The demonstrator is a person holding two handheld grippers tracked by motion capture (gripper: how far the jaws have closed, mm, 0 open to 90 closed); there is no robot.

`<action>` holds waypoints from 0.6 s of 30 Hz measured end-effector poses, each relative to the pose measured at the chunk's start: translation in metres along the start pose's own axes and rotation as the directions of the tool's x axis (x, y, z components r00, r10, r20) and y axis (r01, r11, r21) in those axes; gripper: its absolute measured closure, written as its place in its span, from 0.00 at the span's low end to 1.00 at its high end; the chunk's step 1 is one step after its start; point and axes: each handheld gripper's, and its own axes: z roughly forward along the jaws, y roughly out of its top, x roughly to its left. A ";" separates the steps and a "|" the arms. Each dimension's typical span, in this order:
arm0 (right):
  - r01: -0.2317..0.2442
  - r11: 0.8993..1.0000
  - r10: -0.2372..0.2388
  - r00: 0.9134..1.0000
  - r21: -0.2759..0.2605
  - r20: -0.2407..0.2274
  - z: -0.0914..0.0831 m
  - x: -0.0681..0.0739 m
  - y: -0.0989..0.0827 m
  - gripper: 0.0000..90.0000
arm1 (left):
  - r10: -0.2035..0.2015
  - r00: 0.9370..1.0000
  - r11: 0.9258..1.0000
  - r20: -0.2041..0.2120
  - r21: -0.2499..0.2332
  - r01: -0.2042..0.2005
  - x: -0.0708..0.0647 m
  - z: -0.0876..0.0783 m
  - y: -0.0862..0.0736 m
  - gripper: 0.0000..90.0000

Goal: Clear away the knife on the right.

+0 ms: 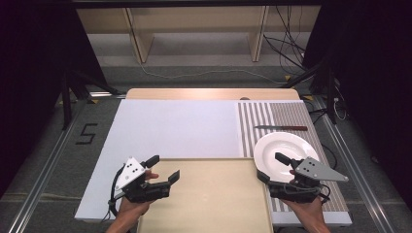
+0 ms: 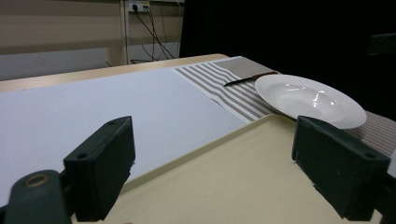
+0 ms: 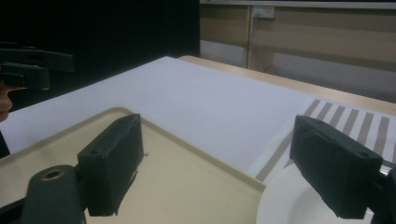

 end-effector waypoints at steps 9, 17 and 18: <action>0.019 1.000 -0.019 0.999 0.012 0.040 0.004 -0.007 0.003 0.21 | 0.000 1.000 1.000 -0.001 0.002 0.000 0.000 0.001 0.000 0.15; 0.020 0.999 -0.023 0.998 0.043 0.062 0.017 -0.022 0.007 0.21 | -0.003 1.000 1.000 -0.001 0.003 0.003 0.000 0.001 0.000 0.15; 0.025 0.998 -0.029 0.997 0.050 0.075 0.019 -0.026 0.007 0.21 | -0.004 1.000 1.000 0.001 0.003 0.004 0.000 0.001 0.000 0.15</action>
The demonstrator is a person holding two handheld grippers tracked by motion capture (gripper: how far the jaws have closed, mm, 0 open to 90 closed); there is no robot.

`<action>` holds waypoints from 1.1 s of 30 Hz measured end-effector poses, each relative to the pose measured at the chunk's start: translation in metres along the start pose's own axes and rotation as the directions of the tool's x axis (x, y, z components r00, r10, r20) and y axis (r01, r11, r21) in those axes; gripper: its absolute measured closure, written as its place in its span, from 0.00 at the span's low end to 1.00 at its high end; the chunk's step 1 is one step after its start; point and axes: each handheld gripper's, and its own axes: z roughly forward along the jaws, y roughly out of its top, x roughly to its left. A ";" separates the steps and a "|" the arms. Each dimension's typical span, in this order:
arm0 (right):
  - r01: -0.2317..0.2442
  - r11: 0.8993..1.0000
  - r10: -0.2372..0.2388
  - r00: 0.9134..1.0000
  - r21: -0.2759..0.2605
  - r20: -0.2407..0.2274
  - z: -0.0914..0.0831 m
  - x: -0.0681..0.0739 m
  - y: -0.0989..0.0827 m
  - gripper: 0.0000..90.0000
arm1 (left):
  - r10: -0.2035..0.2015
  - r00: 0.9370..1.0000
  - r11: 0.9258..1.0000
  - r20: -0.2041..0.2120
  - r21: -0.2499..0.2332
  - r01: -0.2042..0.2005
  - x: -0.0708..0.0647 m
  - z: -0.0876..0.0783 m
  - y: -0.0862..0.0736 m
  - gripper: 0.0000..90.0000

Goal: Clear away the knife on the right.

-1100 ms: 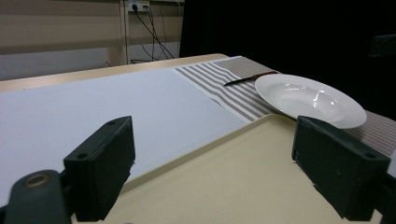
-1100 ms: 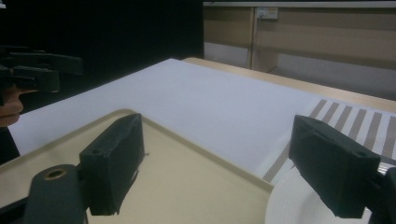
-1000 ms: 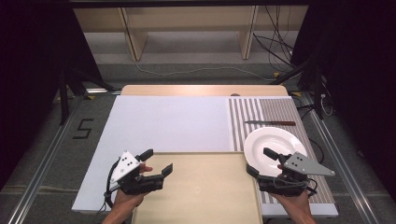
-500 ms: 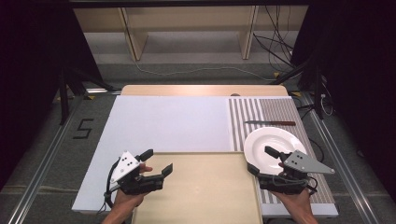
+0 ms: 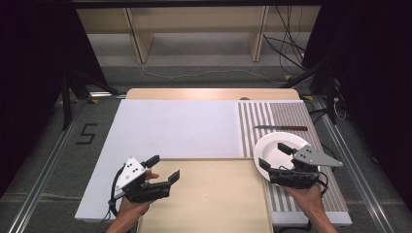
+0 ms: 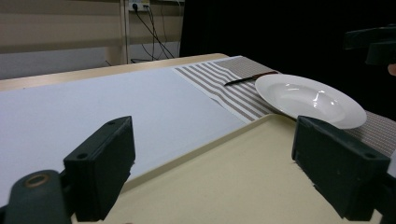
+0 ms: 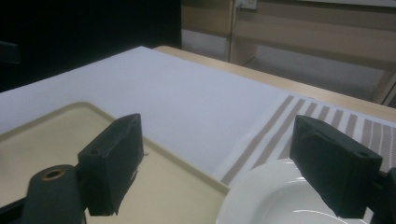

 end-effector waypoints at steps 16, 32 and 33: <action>-0.014 0.996 0.009 0.998 0.086 0.056 0.026 -0.039 0.004 0.22 | 0.002 1.000 1.000 -0.003 0.005 -0.002 -0.001 0.001 0.000 0.15; -0.031 0.984 0.015 0.996 0.176 0.089 0.050 -0.079 0.012 0.21 | -0.005 1.000 1.000 -0.009 0.003 0.005 0.001 0.001 -0.001 0.15; -0.028 0.983 0.011 0.996 0.180 0.092 0.050 -0.081 0.013 0.21 | -0.004 1.000 1.000 -0.009 0.003 0.004 0.001 0.001 0.000 0.15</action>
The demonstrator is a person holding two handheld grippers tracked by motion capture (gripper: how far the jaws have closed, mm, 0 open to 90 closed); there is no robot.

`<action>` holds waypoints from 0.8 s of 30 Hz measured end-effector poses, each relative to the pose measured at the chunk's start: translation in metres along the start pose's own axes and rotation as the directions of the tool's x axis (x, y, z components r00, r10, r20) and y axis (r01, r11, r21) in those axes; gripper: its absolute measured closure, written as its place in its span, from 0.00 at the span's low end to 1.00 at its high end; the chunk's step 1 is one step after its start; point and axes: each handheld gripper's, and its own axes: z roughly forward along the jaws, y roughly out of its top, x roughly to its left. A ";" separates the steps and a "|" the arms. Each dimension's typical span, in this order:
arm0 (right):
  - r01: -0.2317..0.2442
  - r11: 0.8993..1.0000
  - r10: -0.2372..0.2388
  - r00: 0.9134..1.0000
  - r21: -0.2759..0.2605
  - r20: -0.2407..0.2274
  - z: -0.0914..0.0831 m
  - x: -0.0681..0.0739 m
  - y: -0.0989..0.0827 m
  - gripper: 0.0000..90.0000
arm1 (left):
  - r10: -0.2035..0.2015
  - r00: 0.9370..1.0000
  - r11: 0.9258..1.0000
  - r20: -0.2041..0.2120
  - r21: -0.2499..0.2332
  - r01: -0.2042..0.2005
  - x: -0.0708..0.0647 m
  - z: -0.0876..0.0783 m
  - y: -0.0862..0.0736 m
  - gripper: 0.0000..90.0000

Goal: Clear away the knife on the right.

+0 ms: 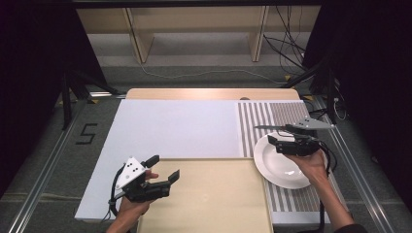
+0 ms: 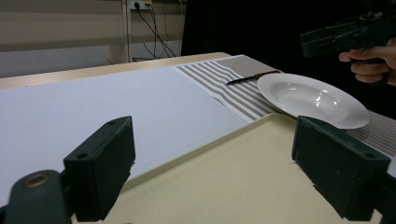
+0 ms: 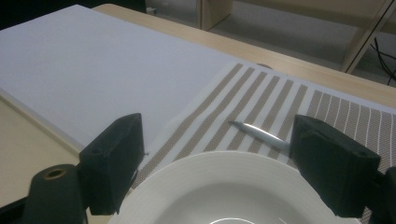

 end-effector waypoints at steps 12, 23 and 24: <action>-0.021 0.992 0.022 1.000 0.124 -0.008 0.025 -0.034 0.016 0.19 | -0.010 1.000 1.000 0.007 0.002 0.010 0.000 0.002 0.000 0.15; -0.050 0.955 0.031 0.997 0.292 0.068 0.056 -0.073 0.022 0.21 | -0.006 1.000 1.000 0.013 0.006 0.006 0.000 0.002 0.000 0.15; -0.055 0.953 0.036 0.997 0.297 0.070 0.059 -0.076 0.021 0.21 | -0.009 1.000 1.000 0.014 0.004 0.008 0.000 0.002 0.000 0.15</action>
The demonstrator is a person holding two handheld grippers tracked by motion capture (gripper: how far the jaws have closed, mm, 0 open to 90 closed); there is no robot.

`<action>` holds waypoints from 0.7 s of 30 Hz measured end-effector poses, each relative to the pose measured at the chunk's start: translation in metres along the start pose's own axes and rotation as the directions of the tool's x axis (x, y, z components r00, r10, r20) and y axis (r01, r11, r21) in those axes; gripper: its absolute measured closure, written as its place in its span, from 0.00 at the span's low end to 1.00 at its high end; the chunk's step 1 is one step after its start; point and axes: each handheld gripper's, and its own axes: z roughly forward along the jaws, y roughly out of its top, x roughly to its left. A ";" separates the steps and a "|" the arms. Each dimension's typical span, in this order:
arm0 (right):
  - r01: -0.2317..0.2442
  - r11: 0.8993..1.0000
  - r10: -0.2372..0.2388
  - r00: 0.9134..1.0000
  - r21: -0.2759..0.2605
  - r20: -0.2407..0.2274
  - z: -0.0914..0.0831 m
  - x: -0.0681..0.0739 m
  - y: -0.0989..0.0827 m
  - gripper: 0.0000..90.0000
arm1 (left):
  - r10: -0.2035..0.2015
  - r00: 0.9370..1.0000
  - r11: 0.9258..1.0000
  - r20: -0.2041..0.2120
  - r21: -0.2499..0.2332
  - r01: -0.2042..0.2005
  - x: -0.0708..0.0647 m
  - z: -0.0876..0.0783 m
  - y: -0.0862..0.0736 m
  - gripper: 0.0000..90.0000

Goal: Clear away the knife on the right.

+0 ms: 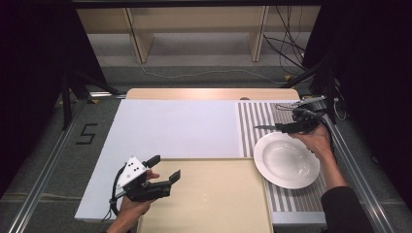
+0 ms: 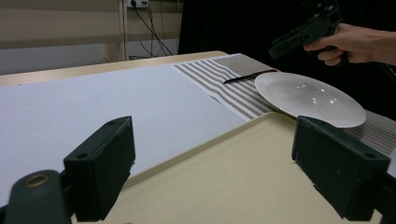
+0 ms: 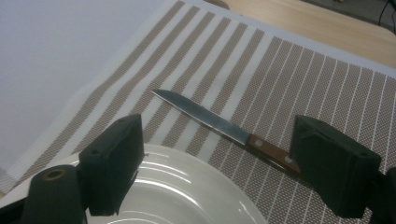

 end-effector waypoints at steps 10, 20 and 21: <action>-0.034 0.991 0.025 0.997 0.126 0.074 0.023 -0.027 0.001 0.23 | -0.003 1.000 1.000 0.002 -0.001 0.003 0.000 0.000 0.000 0.15; -0.024 0.978 0.004 0.995 0.209 0.095 0.039 -0.039 0.001 0.24 | -0.024 1.000 1.000 0.006 -0.007 0.024 0.002 -0.001 0.001 0.15; -0.030 0.976 0.009 0.995 0.218 0.096 0.041 -0.040 0.001 0.24 | -0.022 1.000 1.000 0.008 -0.008 0.023 0.002 -0.001 0.001 0.15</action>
